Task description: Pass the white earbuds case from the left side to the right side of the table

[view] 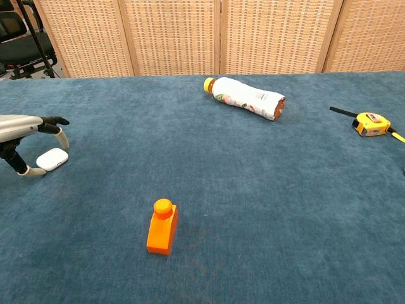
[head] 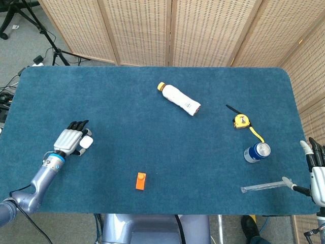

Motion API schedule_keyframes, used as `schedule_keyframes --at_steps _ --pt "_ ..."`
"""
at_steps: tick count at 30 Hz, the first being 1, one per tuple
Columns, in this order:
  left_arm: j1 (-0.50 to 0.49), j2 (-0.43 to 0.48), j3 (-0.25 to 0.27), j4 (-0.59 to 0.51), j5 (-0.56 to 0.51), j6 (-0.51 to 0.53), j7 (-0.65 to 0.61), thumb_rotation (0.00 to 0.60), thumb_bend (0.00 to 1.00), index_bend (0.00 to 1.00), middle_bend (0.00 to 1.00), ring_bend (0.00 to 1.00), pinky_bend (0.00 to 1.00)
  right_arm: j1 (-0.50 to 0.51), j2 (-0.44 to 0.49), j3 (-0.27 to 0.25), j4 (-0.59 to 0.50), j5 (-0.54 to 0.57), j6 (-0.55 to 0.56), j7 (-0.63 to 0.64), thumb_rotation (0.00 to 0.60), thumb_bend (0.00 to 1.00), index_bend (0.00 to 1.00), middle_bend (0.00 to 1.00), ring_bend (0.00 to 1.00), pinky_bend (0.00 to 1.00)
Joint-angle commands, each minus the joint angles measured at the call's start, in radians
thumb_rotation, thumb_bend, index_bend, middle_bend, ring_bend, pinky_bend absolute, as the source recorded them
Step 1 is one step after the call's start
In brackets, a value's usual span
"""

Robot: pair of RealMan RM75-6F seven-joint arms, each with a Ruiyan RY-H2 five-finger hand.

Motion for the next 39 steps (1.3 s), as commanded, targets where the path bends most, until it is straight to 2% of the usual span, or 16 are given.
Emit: schedule_keyframes --at_steps 1,5,9,15,19,21,26,30,34,39 --pt "-0.002 -0.004 -0.001 -0.004 -0.007 0.003 0.008 0.6 0.29 0.45 0.0 0.0 0.0 0.0 0.001 0.001 0.001 0.001 0.001 0.004 0.6 0.0 0.0 0.0 0.0 0.0" --pt "0.002 -0.009 -0.009 -0.006 -0.019 0.019 0.017 0.6 0.31 0.53 0.0 0.0 0.0 -0.001 0.002 0.003 0.002 0.002 0.003 0.01 0.6 0.0 0.0 0.0 0.0 0.0" --pt "0.005 0.003 -0.019 -0.027 -0.024 0.038 0.008 0.6 0.32 0.54 0.0 0.0 0.0 -0.002 0.004 0.003 0.003 0.002 0.004 0.017 0.6 0.0 0.0 0.0 0.0 0.0" --pt "-0.004 0.033 -0.041 -0.121 0.017 0.097 -0.019 0.6 0.32 0.54 0.0 0.0 0.0 -0.003 0.007 0.003 0.0 0.0 0.004 0.022 0.6 0.0 0.0 0.0 0.0 0.0" --pt "-0.039 0.022 -0.071 -0.204 0.046 0.123 -0.02 0.6 0.32 0.54 0.0 0.0 0.0 -0.004 0.008 0.003 0.0 -0.001 0.007 0.024 0.6 0.0 0.0 0.0 0.0 0.0" --pt "-0.092 -0.015 -0.103 -0.244 0.042 0.099 0.014 0.6 0.32 0.54 0.0 0.0 0.0 -0.003 0.009 0.005 0.001 0.003 0.004 0.027 0.6 0.0 0.0 0.0 0.0 0.0" --pt "-0.176 -0.104 -0.147 -0.253 -0.023 0.05 0.117 0.6 0.32 0.54 0.0 0.0 0.0 -0.001 0.01 0.007 0.005 0.01 -0.002 0.033 0.6 0.0 0.0 0.0 0.0 0.0" --pt "-0.274 -0.245 -0.184 -0.188 -0.099 0.002 0.217 0.6 0.31 0.54 0.0 0.0 0.0 0.0 0.013 0.011 0.012 0.021 -0.01 0.047 0.6 0.0 0.0 0.0 0.0 0.0" --pt "-0.336 -0.33 -0.207 -0.126 -0.164 -0.019 0.28 0.6 0.31 0.55 0.0 0.0 0.0 0.004 0.015 0.016 0.02 0.036 -0.023 0.061 0.6 0.0 0.0 0.0 0.0 0.0" --pt "-0.392 -0.412 -0.24 -0.056 -0.245 -0.056 0.29 0.6 0.28 0.53 0.0 0.0 0.0 0.008 0.017 0.022 0.025 0.052 -0.035 0.076 0.6 0.0 0.0 0.0 0.0 0.0"
